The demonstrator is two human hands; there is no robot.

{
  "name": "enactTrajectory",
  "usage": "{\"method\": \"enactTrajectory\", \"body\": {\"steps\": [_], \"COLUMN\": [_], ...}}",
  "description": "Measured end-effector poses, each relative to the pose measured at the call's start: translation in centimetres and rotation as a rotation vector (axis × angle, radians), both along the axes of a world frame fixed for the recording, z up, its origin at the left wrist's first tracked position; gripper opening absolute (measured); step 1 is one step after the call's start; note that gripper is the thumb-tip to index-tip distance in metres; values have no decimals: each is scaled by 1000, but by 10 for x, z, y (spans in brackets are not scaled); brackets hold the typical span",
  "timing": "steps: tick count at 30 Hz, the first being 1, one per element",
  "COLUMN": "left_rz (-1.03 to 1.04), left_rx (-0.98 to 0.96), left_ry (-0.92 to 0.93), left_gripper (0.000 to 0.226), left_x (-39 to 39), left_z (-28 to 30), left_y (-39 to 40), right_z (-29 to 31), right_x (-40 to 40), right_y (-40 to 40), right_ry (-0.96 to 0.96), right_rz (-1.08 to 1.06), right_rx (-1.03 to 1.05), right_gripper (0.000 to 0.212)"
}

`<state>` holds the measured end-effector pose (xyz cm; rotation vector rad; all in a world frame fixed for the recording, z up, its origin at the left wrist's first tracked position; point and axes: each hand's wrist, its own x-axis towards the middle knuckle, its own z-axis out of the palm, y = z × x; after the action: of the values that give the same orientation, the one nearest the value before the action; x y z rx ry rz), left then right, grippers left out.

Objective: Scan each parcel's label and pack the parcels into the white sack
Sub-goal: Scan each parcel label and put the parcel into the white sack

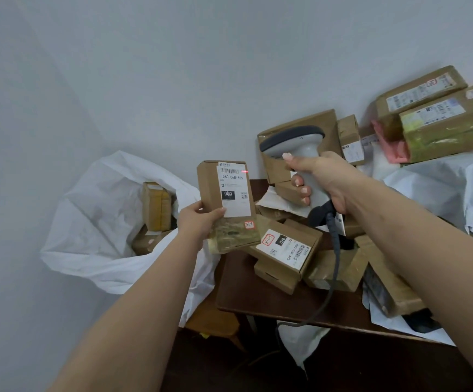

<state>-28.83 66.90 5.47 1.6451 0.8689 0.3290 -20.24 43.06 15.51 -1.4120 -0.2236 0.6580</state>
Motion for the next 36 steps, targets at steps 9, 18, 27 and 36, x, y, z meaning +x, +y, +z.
{"method": "enactTrajectory", "body": {"steps": [9,18,27,36], "left_rz": [53,81,323,366], "left_rx": [37,19,-50,169], "left_ry": [-24,-17,-113,136], "left_gripper": [58,61,43,66], "left_x": [-3,-8,-53,-56], "left_z": [1,-3,-5,8], "left_y": [7,17,81,149], "right_z": [3,-1,-12,-29], "right_x": [-3,-3,-7,-6], "right_y": [2,12,71,101], "right_ry": [-21,-17,96,121], "right_rz": [-22,0,67,14], "right_rx": [7,-20,-24,-45], "right_gripper": [25,30,27,32]}}
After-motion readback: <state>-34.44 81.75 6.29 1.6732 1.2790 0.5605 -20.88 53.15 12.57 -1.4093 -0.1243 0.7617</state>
